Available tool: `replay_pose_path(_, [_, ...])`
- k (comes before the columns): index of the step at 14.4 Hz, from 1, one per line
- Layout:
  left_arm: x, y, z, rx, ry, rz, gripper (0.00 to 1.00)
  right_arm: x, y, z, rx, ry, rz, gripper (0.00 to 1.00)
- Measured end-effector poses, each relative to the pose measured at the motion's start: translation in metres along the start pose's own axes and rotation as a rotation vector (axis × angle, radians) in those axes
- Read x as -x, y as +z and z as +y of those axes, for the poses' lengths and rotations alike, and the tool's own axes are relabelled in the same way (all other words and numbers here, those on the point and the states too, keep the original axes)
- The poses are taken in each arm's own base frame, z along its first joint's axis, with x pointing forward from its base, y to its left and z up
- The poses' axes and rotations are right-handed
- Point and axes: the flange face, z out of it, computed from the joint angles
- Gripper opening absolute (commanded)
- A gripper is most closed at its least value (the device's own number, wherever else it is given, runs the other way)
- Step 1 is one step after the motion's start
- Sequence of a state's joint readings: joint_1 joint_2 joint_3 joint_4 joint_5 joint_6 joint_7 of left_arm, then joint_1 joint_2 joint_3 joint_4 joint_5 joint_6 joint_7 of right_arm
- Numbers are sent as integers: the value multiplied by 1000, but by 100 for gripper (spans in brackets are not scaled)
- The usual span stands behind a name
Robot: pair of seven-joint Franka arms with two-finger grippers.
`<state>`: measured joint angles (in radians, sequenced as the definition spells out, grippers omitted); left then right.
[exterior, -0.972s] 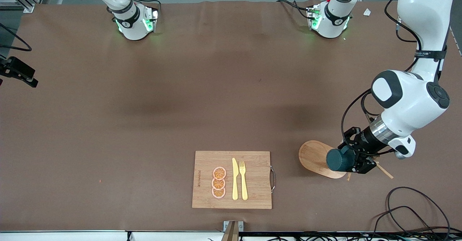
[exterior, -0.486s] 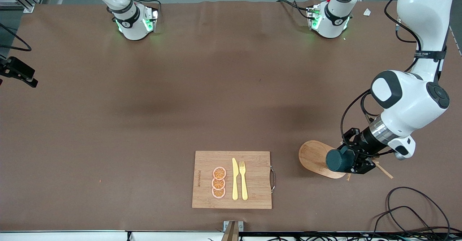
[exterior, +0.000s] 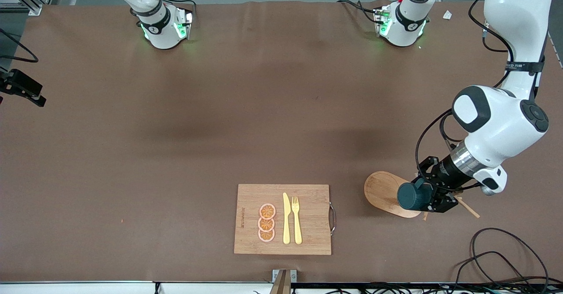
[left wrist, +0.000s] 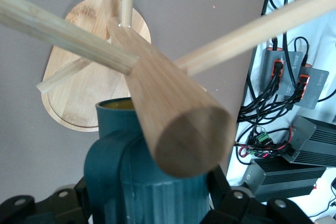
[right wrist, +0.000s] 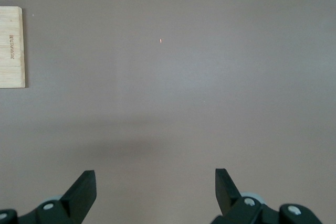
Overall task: Transfer cup from left to right arm and place
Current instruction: 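Lift the teal mug off the stand and carry it to mid-table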
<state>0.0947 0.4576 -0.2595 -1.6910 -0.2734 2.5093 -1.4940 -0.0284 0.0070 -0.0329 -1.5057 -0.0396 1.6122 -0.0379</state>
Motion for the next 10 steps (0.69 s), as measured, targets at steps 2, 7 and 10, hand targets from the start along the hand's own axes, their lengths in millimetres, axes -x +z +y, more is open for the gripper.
replay_pose_path(2, [8,-4,4,10,9,-10,73,0,0,0,0,0,0,100])
replay_pose_path(7, [52,-25,8,-1,65,-48,73,0,0,0,0,0,0,100])
replay_pose_path(10, [92,-43,7,-20,145,-50,73,0,0,0,0,0,0,100])
